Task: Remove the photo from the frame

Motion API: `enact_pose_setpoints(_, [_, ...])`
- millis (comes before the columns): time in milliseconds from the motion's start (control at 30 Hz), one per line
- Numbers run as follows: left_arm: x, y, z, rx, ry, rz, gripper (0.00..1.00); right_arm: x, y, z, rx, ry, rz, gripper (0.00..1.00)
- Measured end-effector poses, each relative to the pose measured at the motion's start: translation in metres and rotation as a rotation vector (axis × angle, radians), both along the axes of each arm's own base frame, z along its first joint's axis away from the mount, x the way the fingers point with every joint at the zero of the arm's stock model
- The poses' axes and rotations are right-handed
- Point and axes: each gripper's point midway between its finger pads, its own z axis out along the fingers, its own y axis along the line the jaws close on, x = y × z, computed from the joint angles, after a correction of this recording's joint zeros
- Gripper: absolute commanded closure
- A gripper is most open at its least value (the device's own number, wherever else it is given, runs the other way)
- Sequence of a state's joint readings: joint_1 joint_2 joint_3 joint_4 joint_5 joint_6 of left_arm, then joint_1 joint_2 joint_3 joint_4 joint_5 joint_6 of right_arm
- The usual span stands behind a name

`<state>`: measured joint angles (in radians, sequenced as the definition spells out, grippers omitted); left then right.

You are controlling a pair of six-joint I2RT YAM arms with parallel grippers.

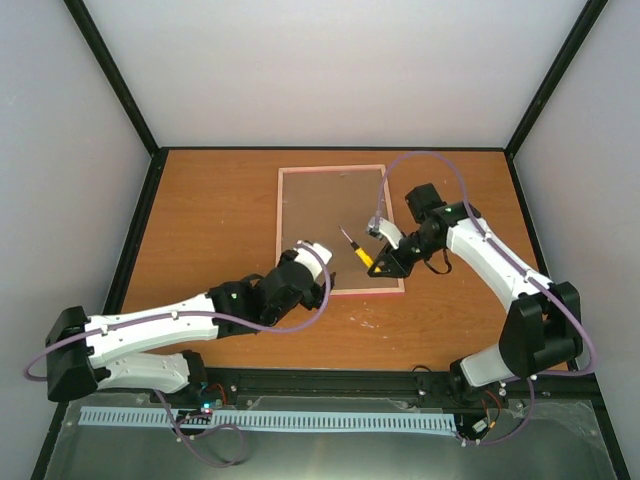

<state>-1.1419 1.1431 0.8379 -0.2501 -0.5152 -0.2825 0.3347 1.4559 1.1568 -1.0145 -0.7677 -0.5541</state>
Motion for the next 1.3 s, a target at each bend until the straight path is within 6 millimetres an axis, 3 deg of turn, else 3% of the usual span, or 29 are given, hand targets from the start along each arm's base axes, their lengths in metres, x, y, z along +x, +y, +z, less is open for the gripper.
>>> enact_pose_setpoints(133, [-0.009, 0.009, -0.012, 0.232, -0.080, -0.085, 0.38, -0.012, -0.008, -0.015, -0.121, -0.007, 0.054, 0.96])
enact_pose_setpoints(267, [-0.027, 0.013, -0.010, 0.405, -0.238, -0.232, 0.37, -0.021, -0.008, -0.019, -0.205, -0.003, 0.125, 0.97])
enact_pose_setpoints(433, [-0.052, -0.002, 0.007, 0.524, -0.445, -0.422, 0.33, -0.035, -0.002, -0.028, -0.282, 0.045, 0.210, 0.97])
enact_pose_setpoints(567, [-0.054, -0.012, 0.003, 0.619, -0.508, -0.502, 0.38, -0.043, 0.003, -0.032, -0.315, 0.090, 0.251, 0.97])
enact_pose_setpoints(767, [-0.053, -0.030, -0.024, 0.785, -0.517, -0.618, 0.39, -0.059, 0.012, -0.032, -0.341, 0.117, 0.310, 0.97])
enact_pose_setpoints(967, [-0.052, -0.035, -0.041, 0.883, -0.536, -0.673, 0.44, -0.074, 0.017, -0.029, -0.350, 0.141, 0.357, 0.97])
enact_pose_setpoints(1300, [-0.047, -0.037, -0.053, 0.978, -0.610, -0.692, 0.54, -0.092, 0.021, -0.027, -0.372, 0.168, 0.407, 0.97])
